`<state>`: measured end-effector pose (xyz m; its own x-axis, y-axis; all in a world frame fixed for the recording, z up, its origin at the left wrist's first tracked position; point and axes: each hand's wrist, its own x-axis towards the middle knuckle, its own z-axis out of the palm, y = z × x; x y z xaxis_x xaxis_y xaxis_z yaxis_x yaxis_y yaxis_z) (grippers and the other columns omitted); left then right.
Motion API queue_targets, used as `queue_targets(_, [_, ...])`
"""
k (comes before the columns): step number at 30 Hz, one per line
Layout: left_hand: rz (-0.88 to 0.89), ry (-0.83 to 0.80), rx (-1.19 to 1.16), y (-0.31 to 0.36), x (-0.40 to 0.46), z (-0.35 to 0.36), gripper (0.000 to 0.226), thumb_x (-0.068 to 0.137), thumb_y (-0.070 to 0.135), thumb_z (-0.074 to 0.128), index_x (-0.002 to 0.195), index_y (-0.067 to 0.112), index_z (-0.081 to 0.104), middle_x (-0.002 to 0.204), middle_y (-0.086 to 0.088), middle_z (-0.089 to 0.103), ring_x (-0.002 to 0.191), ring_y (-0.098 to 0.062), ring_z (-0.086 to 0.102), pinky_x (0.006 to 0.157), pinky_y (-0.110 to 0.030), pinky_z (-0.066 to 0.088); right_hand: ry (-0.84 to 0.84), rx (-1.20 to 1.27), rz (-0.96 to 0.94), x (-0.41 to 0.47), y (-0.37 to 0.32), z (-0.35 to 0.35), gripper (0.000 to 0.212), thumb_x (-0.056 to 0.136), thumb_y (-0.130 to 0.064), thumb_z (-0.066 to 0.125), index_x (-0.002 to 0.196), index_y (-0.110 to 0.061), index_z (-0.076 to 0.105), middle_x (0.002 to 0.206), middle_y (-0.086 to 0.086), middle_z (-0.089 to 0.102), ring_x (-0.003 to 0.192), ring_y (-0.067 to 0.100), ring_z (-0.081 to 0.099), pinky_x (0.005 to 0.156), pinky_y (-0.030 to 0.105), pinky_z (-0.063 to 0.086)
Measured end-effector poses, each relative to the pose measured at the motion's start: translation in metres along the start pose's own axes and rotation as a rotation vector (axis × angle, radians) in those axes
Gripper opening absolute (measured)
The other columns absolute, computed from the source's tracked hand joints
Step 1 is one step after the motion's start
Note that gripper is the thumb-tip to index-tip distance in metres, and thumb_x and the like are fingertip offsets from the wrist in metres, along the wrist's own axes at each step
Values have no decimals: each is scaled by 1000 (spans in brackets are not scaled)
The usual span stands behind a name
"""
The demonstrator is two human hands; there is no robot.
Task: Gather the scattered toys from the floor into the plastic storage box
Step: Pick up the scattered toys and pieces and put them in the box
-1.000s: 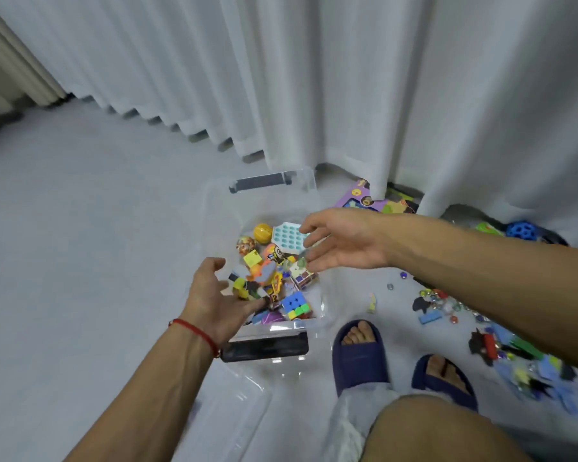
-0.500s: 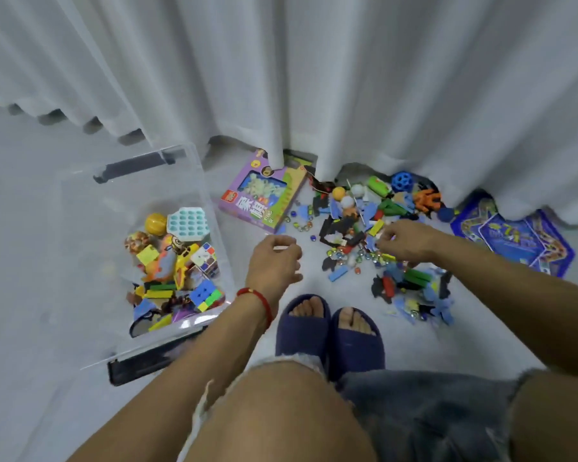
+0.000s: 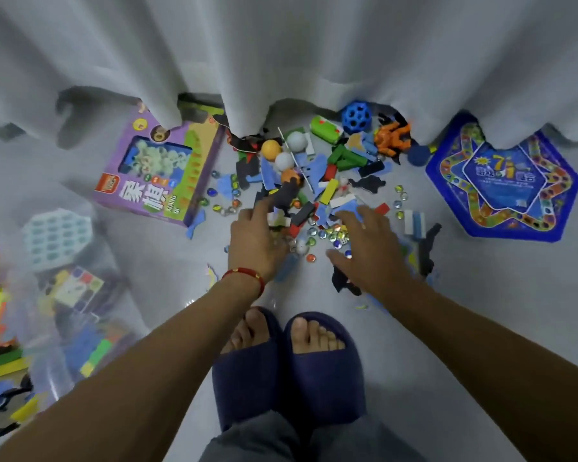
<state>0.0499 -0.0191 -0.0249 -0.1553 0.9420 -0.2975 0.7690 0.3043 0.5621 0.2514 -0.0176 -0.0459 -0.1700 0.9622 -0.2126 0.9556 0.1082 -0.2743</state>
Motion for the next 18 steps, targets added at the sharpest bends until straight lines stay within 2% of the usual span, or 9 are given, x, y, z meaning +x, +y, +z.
queue_targets(3, [76, -36, 182, 2, 30, 5, 94, 74, 19, 79, 149, 36, 24, 144, -14, 33, 127, -40, 34, 93, -49, 46, -35, -33, -15, 42, -6, 8, 97, 77, -65, 67, 155, -31, 20, 163, 14, 10, 147, 42, 14, 109, 59, 29])
queue_targets(5, [78, -57, 274, -2, 46, 4, 93, 75, 32, 79, 149, 35, 23, 145, -15, 30, 128, -41, 31, 91, -50, 46, -67, -33, 3, 62, -10, 8, 112, 70, -74, 67, 156, -37, 8, 164, 14, 3, 147, 44, 10, 108, 62, 29])
queue_targets(7, [63, -92, 270, -7, 58, 4, 86, 76, 38, 78, 147, 32, 29, 139, -16, 33, 122, -42, 34, 89, -49, 46, -102, -12, 13, 75, -10, 9, 113, 66, -79, 65, 156, -39, 9, 164, 12, 3, 145, 45, 11, 106, 63, 31])
queue_targets(11, [99, -79, 266, -13, 70, 7, 75, 76, 33, 79, 141, 28, 42, 129, -15, 38, 114, -37, 42, 91, -45, 47, -68, -8, -35, 82, -4, 15, 90, 74, -69, 69, 150, -35, 34, 161, 6, 16, 136, 41, 24, 99, 59, 41])
queue_targets(14, [106, -43, 231, -13, 76, 9, 64, 76, 22, 77, 134, 28, 50, 124, -14, 41, 109, -34, 46, 92, -43, 49, 2, 116, -72, 81, 2, 17, 75, 77, -56, 75, 140, -26, 51, 157, 7, 28, 127, 38, 33, 102, 50, 39])
queue_targets(18, [121, -48, 217, -12, 79, 13, 62, 75, 17, 80, 131, 26, 56, 125, -14, 45, 113, -36, 48, 93, -40, 48, 60, 223, -88, 79, 7, 18, 50, 79, -29, 76, 126, -20, 62, 149, 8, 38, 121, 36, 38, 97, 44, 40])
